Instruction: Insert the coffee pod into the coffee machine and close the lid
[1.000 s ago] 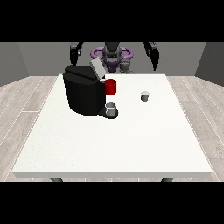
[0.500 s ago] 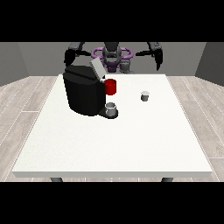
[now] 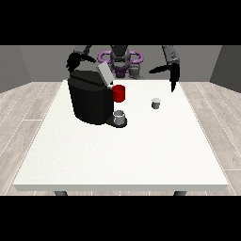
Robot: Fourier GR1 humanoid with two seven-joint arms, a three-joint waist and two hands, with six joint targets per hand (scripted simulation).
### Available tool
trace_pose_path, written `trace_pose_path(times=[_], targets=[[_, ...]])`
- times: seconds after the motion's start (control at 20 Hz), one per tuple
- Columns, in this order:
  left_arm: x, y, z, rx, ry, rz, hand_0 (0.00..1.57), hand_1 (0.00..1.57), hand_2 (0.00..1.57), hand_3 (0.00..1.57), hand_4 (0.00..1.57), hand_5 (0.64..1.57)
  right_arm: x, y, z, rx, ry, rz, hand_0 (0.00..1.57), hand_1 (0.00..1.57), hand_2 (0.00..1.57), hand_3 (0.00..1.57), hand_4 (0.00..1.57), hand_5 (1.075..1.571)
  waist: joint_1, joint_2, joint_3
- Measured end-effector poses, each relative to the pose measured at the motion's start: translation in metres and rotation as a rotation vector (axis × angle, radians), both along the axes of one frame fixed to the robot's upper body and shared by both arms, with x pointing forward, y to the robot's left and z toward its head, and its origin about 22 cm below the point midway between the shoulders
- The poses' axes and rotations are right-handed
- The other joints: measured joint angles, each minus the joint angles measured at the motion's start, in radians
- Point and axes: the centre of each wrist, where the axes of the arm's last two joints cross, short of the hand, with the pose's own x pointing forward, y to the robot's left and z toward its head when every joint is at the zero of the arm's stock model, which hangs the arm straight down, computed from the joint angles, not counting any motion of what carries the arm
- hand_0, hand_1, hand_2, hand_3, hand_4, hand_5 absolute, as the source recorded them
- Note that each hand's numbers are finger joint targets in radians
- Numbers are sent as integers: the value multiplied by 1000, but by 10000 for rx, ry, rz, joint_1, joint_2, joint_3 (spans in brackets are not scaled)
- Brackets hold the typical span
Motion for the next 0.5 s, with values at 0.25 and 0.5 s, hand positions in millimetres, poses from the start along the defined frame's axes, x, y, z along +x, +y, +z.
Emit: trace_pose_path(times=[0.25, 0.5], targets=[[18, 9, -1, 288, 409, 263, 0, 0, 0, 0, 0, 1571, 6, 7, 6, -2, -335, 108, 0, 0, 0, 0, 283, 1571, -118, 443, 0], [32, 9, -2, 810, 788, 330, 0, 0, 0, 0, 0, 1571, 17, 2, 8, 37, -233, 162, 0, 0, 0, 0, 337, 1571, -80, 676, 0]])
